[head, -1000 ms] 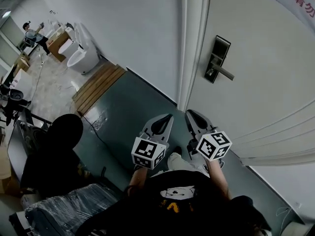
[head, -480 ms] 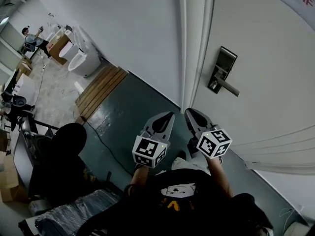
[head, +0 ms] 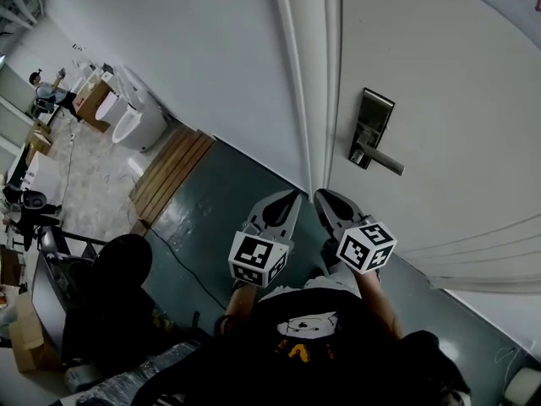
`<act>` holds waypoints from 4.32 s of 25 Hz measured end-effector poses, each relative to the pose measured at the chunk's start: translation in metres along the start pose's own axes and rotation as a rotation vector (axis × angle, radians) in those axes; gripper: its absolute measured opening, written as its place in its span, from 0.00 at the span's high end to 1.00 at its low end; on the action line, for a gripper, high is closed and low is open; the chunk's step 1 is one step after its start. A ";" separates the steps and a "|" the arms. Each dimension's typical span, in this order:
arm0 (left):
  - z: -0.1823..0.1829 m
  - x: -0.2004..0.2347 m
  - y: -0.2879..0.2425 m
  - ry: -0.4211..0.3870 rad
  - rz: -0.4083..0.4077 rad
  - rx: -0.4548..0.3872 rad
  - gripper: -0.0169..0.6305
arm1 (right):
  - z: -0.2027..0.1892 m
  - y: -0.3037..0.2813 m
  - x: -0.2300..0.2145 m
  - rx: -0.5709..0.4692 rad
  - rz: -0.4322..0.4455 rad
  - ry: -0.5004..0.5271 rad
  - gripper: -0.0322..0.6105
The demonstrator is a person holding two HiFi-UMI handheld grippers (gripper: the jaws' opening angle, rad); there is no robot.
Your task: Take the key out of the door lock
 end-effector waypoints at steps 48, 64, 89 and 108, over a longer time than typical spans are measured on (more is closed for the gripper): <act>-0.012 0.059 -0.032 -0.179 -0.620 0.023 0.96 | -0.009 -0.014 -0.032 -0.309 -0.641 -0.136 0.93; -0.014 0.069 -0.020 -0.196 -0.635 0.011 0.96 | 0.014 -0.010 -0.097 -0.276 -0.727 -0.185 0.74; -0.009 0.072 -0.050 -0.187 -0.577 0.063 0.96 | 0.033 -0.015 -0.152 -0.591 -0.379 -0.594 0.85; -0.014 0.073 -0.058 -0.184 -0.560 0.099 0.96 | 0.023 -0.015 -0.162 -0.789 -0.207 -0.915 0.91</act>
Point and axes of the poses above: the fingertips, and each gripper's own axes: y backward along the fingers, x to its left, z out of its top, the point moved 4 cm from there along y, backward along the fingers, and after that the axes turned 10 degrees about x, right-handed, at the moved point
